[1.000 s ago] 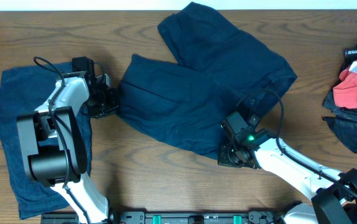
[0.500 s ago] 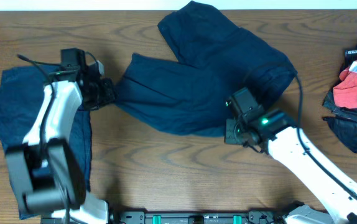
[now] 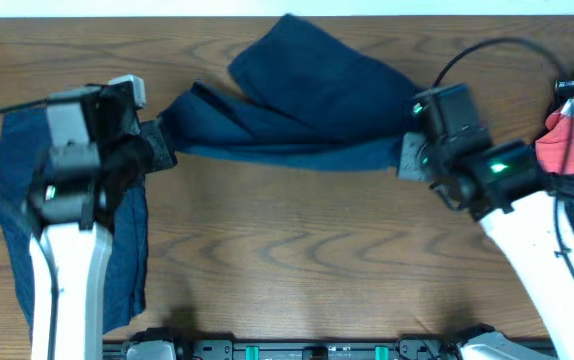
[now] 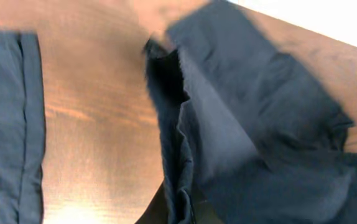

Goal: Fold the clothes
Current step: 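Lift the shorts with both grippers and pull them toward the back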

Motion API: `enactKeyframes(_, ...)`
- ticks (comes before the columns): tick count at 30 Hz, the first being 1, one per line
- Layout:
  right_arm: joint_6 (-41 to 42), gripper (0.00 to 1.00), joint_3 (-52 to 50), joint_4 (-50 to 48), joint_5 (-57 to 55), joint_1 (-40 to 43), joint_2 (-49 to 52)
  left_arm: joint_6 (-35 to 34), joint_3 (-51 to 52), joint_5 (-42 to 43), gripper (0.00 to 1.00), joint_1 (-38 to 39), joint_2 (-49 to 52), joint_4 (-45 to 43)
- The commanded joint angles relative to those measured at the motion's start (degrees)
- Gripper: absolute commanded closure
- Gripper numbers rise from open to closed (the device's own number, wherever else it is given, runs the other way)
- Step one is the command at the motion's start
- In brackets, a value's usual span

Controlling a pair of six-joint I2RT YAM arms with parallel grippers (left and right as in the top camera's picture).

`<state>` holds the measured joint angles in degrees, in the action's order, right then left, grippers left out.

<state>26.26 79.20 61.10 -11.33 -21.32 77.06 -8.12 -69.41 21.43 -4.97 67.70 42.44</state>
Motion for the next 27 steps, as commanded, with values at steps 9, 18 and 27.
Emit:
enactKeyframes(9,-9.7,0.99,24.9,9.6,-3.5,3.3,-1.3,-2.1,-2.6,-1.3,0.94,1.9,-16.8,0.4)
enactKeyframes(18,-12.4,0.99,40.9,18.8,-3.4,3.3,-1.3,-2.3,-11.1,-1.3,0.94,1.9,-24.6,0.8)
enactKeyframes(27,-12.3,0.99,52.2,25.2,-1.4,3.3,-1.3,-2.2,-22.3,-1.3,0.94,1.9,-24.8,2.3)
